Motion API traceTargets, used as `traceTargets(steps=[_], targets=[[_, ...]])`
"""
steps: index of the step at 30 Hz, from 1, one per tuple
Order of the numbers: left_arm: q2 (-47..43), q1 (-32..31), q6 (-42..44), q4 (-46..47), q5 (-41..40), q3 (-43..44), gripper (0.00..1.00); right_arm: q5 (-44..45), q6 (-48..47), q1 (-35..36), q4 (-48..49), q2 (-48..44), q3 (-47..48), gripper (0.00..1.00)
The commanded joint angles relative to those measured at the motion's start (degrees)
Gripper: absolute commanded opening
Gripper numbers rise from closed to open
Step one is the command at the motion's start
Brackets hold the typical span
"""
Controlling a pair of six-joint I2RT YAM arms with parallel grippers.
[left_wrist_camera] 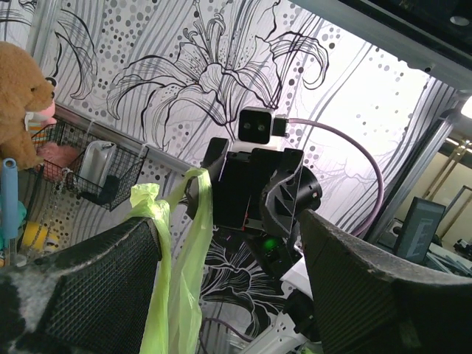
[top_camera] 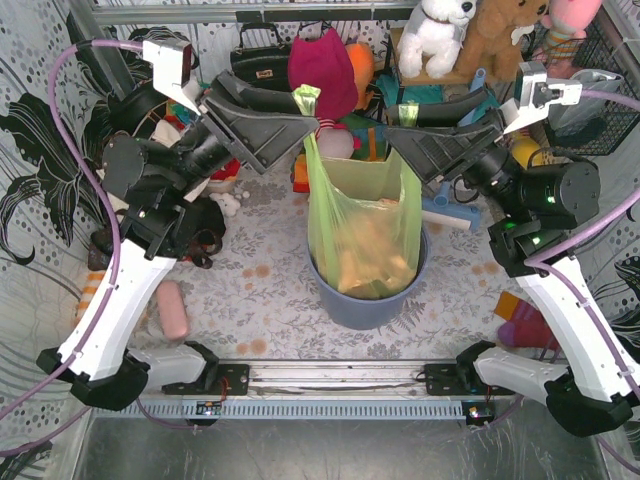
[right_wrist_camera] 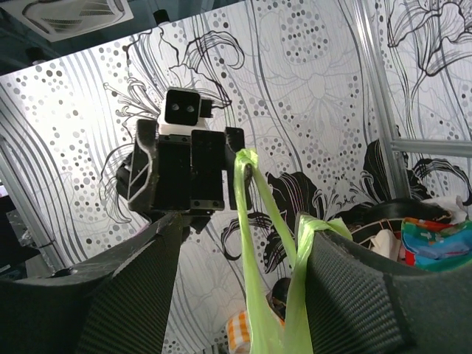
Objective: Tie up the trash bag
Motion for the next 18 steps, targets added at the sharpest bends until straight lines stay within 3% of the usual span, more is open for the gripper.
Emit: traceTargets(steps=[1, 7, 14, 18], targets=[[1.8, 2.6, -4.0, 6.0, 3.3, 3.6, 0.80, -1.9, 0.9, 0.2, 3.8, 1.0, 3.9, 0.62], [1.2, 4.2, -4.3, 4.8, 7.8, 3.8, 0.81, -2.2, 1.0, 0.2, 2.9, -0.8, 1.0, 0.62], [-4.8, 4.2, -7.6, 9.3, 9.0, -13.7, 0.81, 1.1, 0.9, 0.2, 0.3, -7.5, -12.0, 0.62], [-5.1, 4.6, -7.2, 8.6, 8.4, -14.9, 0.80, 1.6, 0.7, 0.2, -0.5, -7.7, -13.2, 0.62]])
